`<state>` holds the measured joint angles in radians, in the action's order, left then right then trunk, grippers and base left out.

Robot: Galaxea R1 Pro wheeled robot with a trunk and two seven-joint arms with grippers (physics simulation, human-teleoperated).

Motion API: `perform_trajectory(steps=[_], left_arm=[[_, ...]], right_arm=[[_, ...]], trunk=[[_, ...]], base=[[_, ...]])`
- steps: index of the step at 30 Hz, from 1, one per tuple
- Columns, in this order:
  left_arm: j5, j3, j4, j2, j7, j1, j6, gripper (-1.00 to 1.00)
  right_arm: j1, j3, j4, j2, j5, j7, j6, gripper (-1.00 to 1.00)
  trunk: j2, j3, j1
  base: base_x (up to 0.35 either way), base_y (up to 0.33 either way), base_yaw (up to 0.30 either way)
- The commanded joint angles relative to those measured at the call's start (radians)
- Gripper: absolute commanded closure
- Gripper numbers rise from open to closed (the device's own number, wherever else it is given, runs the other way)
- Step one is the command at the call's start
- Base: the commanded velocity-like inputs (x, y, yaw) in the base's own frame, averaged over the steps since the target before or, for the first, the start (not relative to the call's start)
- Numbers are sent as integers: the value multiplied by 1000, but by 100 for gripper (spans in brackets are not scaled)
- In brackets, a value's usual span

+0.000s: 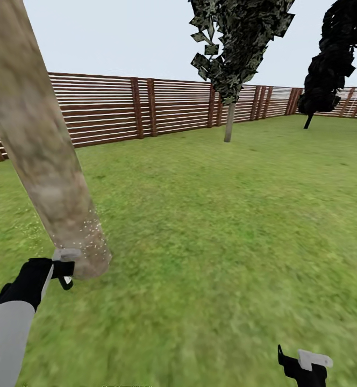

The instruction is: In the garden, pick up the pesticide atomizer on the floor and spray pesticide onto both trees until each tree trunk is fully covered.

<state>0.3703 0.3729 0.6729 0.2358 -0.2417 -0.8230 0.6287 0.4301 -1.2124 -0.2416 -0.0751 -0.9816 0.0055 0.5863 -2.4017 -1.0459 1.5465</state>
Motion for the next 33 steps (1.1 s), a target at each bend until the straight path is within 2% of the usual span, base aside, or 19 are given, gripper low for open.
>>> perform_trajectory(steps=[1,2,6,8,9,10,11,12,16,18,21,26,29,31,33], left_arm=[[13,4,20,-2,-9,0,21,100],[14,4,46,4,-10,2,41,100],[16,6,58,38,-10,0,52,100],[14,-1,57,28,-10,-1,53,100],[13,-4,58,13,-9,-2,54,100],[18,-7,58,-11,-8,-16,57,100],[22,-9,57,-22,-8,-37,71,100],[24,-10,57,-22,-8,-66,113,100],[21,-11,59,60,-10,-68,135,100],[24,-9,50,69,-10,-62,131,100],[19,-9,45,63,-10,-54,132,100],[23,-9,41,62,-10,-49,133,100],[17,-10,42,58,-15,-15,131,100],[17,-10,43,34,-19,-11,131,100],[19,-11,43,-15,-16,-9,130,100]], right_arm=[[1,-8,1,0,-9,1,4,-100],[1,-8,1,0,-9,1,4,-100],[1,-7,1,0,-9,1,4,-100],[1,-8,1,0,-9,1,4,-100],[1,-8,1,0,-9,1,4,-100],[1,-8,1,0,-9,1,4,-100],[1,-8,1,0,-9,1,4,-100],[1,-8,1,0,-9,1,4,-100],[1,-8,1,0,-9,1,4,-100],[1,-8,1,0,-9,1,4,-100],[1,-7,1,0,-9,1,4,-100],[1,-8,1,0,-9,1,4,-100],[1,-9,1,0,-9,1,4,-100],[1,-9,0,0,-9,1,4,-100],[1,-9,0,0,-9,1,4,-100]], trunk=[[0,-1,0],[0,-1,0],[0,-1,0],[0,-1,0],[0,-1,0],[0,-1,0],[0,-1,0],[0,-1,0],[0,-1,0],[0,-1,0],[0,-1,0],[0,-1,0],[0,-1,0],[0,-1,0],[0,-1,0]], base=[[0,0,246],[0,0,267],[0,0,275],[0,0,77],[0,0,27],[0,0,11],[0,0,6],[0,0,2],[0,0,0],[0,0,102],[82,0,246],[268,0,25],[24,0,1],[3,0,0],[0,0,0]])
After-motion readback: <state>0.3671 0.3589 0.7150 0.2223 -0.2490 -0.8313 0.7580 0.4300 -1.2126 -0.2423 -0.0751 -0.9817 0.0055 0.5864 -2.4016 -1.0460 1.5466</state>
